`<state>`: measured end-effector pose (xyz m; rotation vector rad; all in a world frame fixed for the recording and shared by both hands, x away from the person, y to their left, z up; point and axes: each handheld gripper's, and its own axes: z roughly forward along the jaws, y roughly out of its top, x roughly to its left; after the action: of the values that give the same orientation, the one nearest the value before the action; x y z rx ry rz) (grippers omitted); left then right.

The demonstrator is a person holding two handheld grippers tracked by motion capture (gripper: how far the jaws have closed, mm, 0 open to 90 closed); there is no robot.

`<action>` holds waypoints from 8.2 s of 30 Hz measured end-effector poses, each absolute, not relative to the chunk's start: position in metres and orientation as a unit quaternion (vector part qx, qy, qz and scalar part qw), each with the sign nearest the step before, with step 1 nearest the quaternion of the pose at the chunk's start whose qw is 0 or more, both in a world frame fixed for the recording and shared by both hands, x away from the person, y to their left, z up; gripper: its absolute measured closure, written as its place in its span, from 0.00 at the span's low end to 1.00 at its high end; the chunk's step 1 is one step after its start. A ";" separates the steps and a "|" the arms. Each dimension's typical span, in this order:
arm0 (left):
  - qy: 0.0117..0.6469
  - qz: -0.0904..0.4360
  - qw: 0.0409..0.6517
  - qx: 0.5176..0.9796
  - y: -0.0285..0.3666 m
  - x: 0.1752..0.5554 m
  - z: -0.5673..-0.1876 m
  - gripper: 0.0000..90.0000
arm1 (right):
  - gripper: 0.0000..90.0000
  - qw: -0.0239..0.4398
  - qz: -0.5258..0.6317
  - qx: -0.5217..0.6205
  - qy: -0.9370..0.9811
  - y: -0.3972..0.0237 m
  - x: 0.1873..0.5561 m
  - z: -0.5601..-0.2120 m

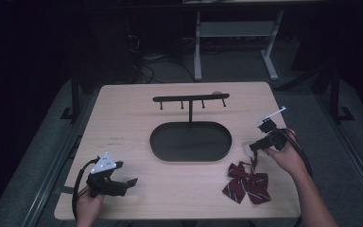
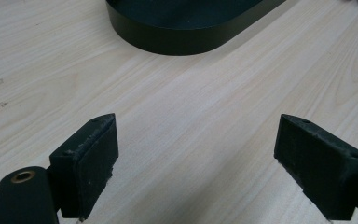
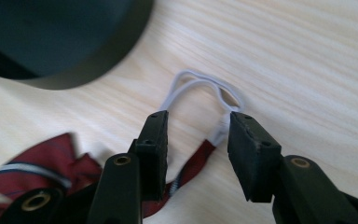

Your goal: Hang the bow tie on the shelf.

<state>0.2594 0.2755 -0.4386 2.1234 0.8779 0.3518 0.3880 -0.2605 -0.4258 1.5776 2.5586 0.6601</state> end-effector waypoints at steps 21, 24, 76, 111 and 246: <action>0.340 0.140 0.395 0.842 0.275 0.259 -0.438 0.15 | 0.87 0.046 0.159 0.524 0.836 -0.253 0.398 -0.444; 0.343 0.140 0.399 0.839 0.275 0.259 -0.438 0.15 | 0.94 0.050 0.153 0.524 0.837 -0.254 0.398 -0.443; 0.344 0.140 0.399 0.838 0.276 0.257 -0.438 0.15 | 0.97 0.048 0.274 0.410 0.868 -0.223 0.343 -0.344; 0.339 0.136 0.394 0.843 0.272 0.260 -0.438 0.15 | 0.97 0.062 0.291 0.363 0.883 -0.198 0.341 -0.303; 0.329 0.134 0.399 0.845 0.271 0.257 -0.436 0.15 | 0.73 0.045 0.269 0.433 0.859 -0.205 0.434 -0.300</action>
<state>0.2568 0.2706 -0.4363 2.1402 0.8331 0.3397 0.4338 -0.2046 -0.2997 1.3220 2.6243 0.8232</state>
